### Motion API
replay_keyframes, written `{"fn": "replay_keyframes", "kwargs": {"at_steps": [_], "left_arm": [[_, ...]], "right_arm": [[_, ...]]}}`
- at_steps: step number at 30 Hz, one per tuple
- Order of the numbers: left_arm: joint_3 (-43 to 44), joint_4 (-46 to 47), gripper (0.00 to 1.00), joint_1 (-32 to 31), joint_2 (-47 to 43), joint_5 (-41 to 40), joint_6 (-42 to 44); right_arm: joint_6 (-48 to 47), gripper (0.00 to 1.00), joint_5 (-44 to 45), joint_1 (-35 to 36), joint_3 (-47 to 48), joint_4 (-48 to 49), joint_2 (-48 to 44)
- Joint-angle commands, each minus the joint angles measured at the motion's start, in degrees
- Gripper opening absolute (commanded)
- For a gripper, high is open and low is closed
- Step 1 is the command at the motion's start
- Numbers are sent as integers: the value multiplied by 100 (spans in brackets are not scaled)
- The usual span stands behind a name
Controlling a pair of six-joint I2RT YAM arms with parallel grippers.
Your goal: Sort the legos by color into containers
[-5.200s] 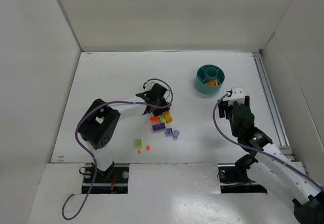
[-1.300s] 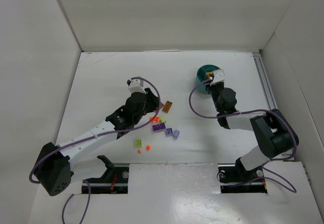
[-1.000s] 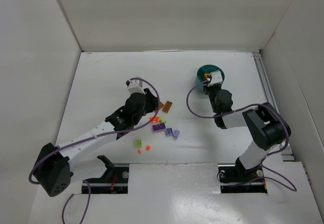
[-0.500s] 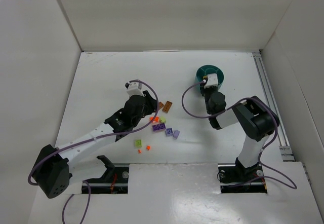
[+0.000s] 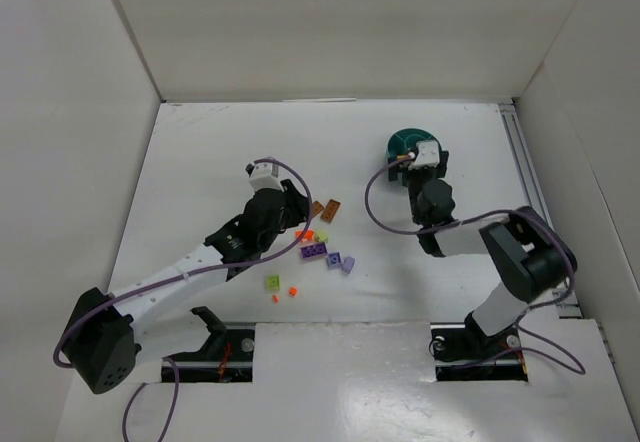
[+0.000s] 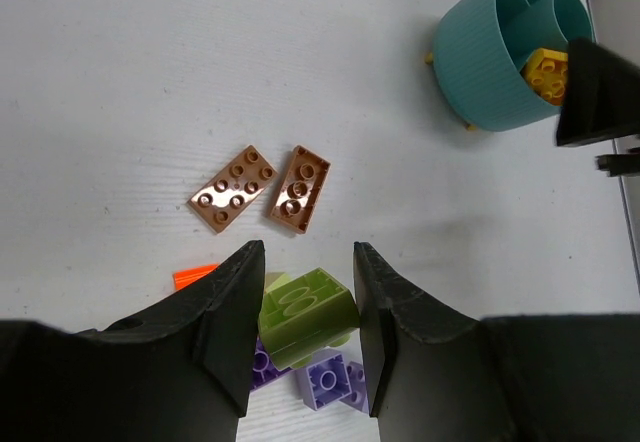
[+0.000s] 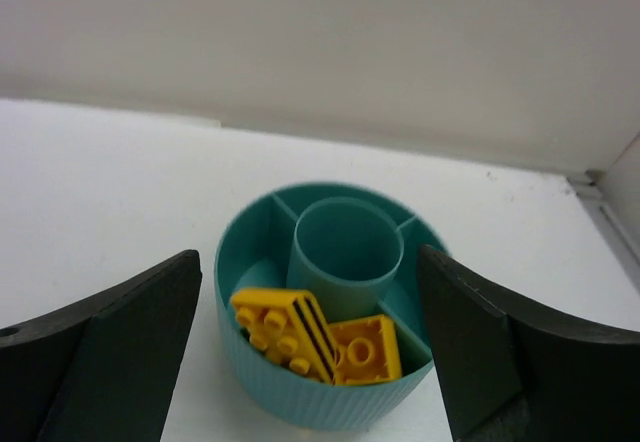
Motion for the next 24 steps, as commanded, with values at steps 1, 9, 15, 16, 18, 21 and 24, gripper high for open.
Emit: {"fn": "replay_keyframes", "kwargs": {"at_steps": [1, 9, 15, 16, 18, 21, 24], "left_arm": [[213, 62, 0, 11, -162, -35, 130], [618, 237, 0, 11, 224, -35, 464], [1197, 641, 0, 11, 979, 26, 815], [1355, 694, 0, 11, 1137, 26, 894], [1863, 957, 0, 64, 1689, 149, 1263], [2592, 1292, 0, 142, 2506, 544, 1692], [3165, 1547, 0, 274, 3149, 1019, 1782]], "right_arm": [[179, 93, 1, 48, 305, -638, -1033], [407, 96, -559, -285, 1018, -4194, -2292], [407, 90, -1317, -576, 1554, -5433, -2037], [407, 90, -1369, -576, 1554, -5494, -2090], [407, 89, -1370, -733, 1335, -5495, -2413], [407, 89, -1502, -970, 1089, -5784, -2931], [277, 85, -1449, -1094, 974, -5838, -3101]]}}
